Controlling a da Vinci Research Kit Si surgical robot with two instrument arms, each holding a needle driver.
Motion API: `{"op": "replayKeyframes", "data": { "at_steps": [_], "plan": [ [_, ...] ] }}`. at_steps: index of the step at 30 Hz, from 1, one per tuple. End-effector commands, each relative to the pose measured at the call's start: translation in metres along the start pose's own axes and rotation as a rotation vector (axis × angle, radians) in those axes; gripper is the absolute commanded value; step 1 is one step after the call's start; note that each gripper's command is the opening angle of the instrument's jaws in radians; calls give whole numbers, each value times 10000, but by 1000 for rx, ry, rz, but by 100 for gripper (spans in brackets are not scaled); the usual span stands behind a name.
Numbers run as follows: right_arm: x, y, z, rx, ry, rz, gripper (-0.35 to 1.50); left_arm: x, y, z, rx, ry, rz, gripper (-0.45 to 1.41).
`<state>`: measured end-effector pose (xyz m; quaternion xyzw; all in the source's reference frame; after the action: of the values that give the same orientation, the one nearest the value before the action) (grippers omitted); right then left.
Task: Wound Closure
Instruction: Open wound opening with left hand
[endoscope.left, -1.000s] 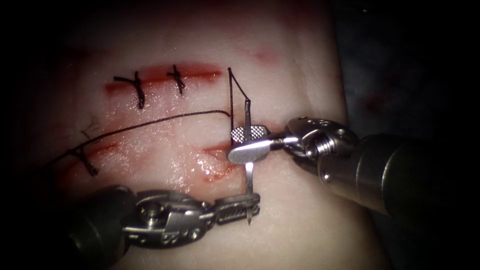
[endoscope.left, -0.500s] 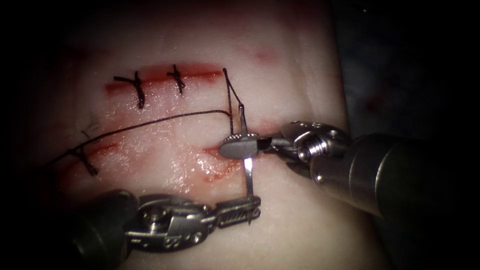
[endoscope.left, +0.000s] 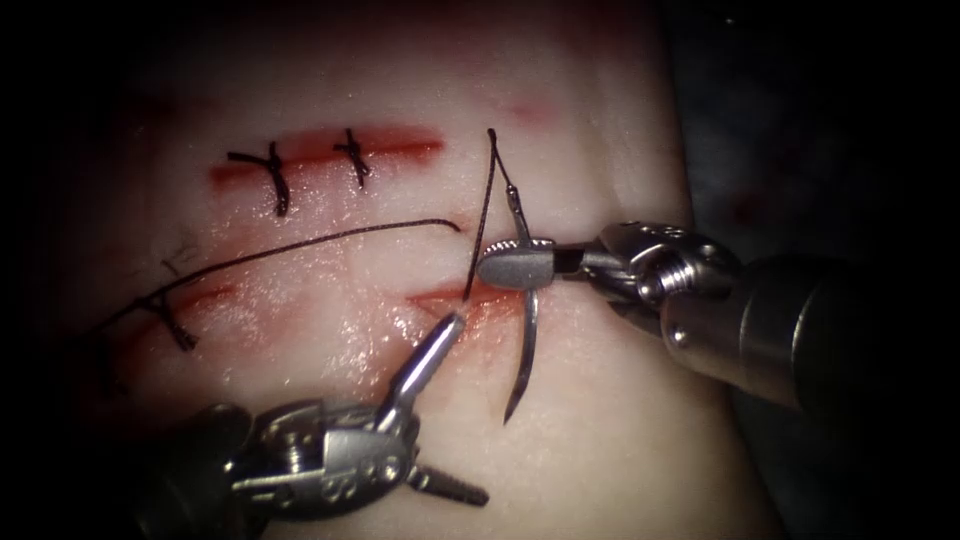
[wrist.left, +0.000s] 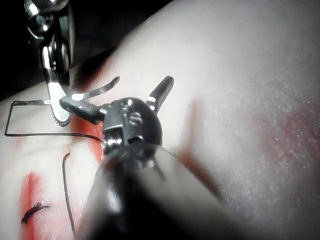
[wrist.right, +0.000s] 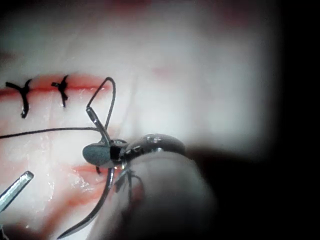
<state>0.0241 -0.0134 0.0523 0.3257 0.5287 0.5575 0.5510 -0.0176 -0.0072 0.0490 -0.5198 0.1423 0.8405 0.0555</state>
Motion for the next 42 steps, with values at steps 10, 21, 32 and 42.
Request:
{"op": "replayKeyframes", "data": {
  "at_steps": [10,21,32,42],
  "plan": [
    [4,12,10,189,45,-290,-35,-23,-13,-22,-106,140,-261,86],
    [3,10,10,238,55,-525,-35,-74,-39,-5,-169,134,-366,-45],
    [11,4,8,233,115,-596,-35,-86,-33,18,-235,59,-283,-45],
    [15,-1,1,219,139,-619,-35,-96,-45,26,-157,-117,-268,-45]
  ]
}}
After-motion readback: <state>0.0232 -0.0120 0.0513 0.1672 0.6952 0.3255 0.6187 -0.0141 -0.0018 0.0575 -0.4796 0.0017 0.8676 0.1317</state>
